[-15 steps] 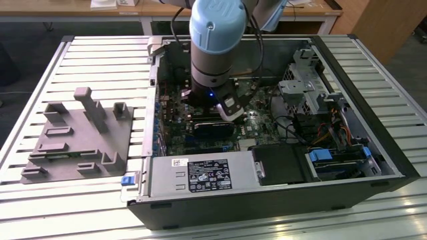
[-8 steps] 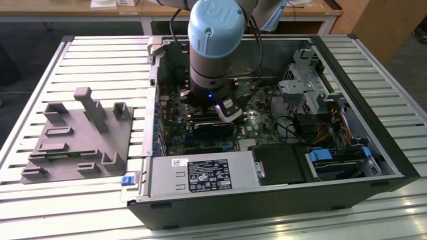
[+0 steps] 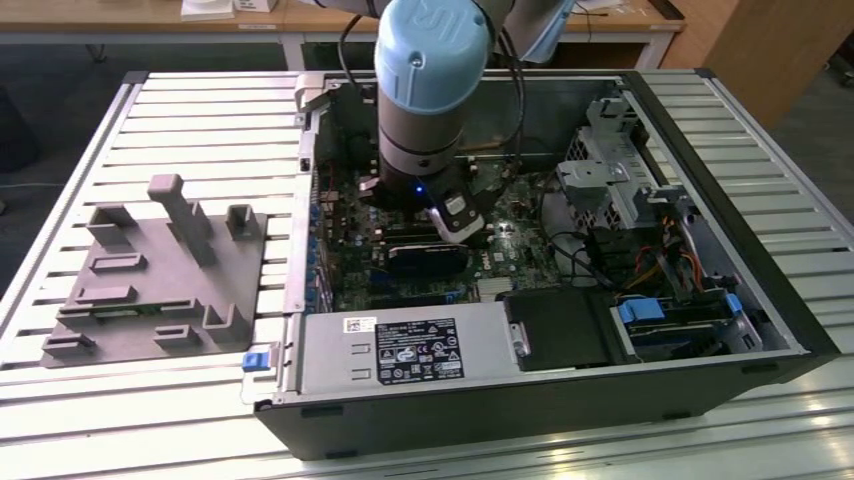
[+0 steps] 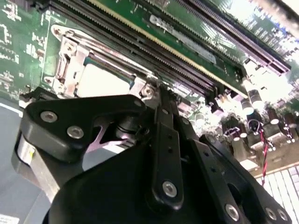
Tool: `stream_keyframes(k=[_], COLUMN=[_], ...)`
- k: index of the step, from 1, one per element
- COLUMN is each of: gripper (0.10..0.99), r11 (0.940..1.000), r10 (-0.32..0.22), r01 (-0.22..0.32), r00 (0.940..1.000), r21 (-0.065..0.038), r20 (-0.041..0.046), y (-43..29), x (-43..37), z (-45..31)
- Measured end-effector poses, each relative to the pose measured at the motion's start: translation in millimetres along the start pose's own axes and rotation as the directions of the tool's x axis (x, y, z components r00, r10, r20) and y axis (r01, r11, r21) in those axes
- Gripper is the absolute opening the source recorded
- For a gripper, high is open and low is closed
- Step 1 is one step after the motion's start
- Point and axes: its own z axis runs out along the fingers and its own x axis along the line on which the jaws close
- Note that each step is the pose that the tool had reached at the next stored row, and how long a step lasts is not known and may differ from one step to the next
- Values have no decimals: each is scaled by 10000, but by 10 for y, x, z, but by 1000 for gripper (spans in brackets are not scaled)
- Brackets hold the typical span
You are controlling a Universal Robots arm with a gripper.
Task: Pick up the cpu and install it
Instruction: 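Install the second cpu locking lever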
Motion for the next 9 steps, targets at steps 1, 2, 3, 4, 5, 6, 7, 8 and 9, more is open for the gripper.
stream_keyframes(k=[1,2,3,4,5,6,7,8,9], gripper=[106,106,106,106,106,106,106,106,106], r11=[10000,10000,10000,10000,10000,10000,10000,10000,10000], r10=[0,0,0,0,0,0,-1,-1,0], r01=[0,0,0,0,0,0,1,1,0], r00=[10000,10000,10000,10000,10000,10000,10000,10000,10000], r21=[-1,0,1,1,1,-2,-4,-6,-6], r20=[0,0,-1,0,-1,1,-1,-1,0], y=[5,12,18,24,30,35,40,45,49], x=[0,0,0,0,0,1,1,1,1], z=[-15,-33,-51,-68,-85,-99,-115,-128,-142])
